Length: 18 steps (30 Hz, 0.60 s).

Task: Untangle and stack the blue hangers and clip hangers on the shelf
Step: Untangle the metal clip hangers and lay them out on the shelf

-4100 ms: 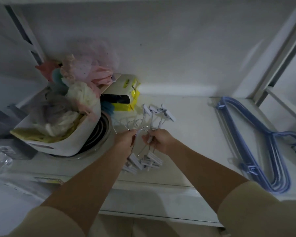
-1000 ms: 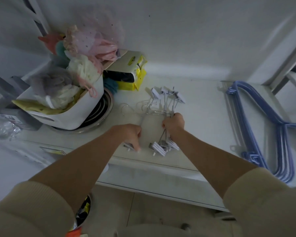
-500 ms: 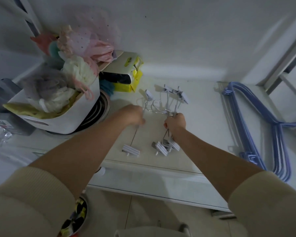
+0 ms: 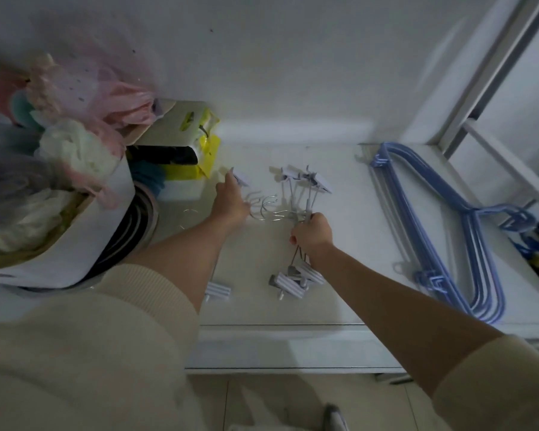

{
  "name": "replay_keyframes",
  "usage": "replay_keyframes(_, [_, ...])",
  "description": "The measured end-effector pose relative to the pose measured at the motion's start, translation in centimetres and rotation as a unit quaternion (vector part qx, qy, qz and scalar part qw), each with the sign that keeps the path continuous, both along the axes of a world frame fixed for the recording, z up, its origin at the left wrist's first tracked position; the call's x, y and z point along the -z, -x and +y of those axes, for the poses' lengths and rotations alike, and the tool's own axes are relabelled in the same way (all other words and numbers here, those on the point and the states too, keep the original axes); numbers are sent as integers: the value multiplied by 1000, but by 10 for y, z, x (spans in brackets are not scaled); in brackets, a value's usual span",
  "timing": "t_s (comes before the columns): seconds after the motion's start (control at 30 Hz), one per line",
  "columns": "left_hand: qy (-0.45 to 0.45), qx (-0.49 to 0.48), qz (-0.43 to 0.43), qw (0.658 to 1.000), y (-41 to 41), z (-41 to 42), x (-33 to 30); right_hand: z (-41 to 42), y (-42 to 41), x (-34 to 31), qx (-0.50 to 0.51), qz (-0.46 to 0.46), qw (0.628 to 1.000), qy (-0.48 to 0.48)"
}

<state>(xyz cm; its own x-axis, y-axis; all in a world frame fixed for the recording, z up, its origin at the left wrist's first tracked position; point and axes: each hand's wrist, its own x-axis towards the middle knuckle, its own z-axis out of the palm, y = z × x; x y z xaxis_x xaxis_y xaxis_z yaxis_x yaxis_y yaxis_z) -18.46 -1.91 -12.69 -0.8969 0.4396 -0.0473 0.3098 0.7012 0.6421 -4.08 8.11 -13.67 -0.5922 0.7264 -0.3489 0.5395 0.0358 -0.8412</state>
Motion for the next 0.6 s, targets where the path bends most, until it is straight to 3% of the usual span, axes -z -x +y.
replay_keyframes(0.2, [52, -43, 3, 998, 4, -2, 6, 6, 2, 3, -8, -12, 1000, -10])
replay_keyframes(0.47, [-31, -64, -91, 993, 6, -3, 9, -1, 2, 2, -22, -6, 1000, 18])
replay_keyframes(0.6, [-132, -57, -115, 983, -4, -1, 10, -2, 1, 1, -20, 3, 1000, 21])
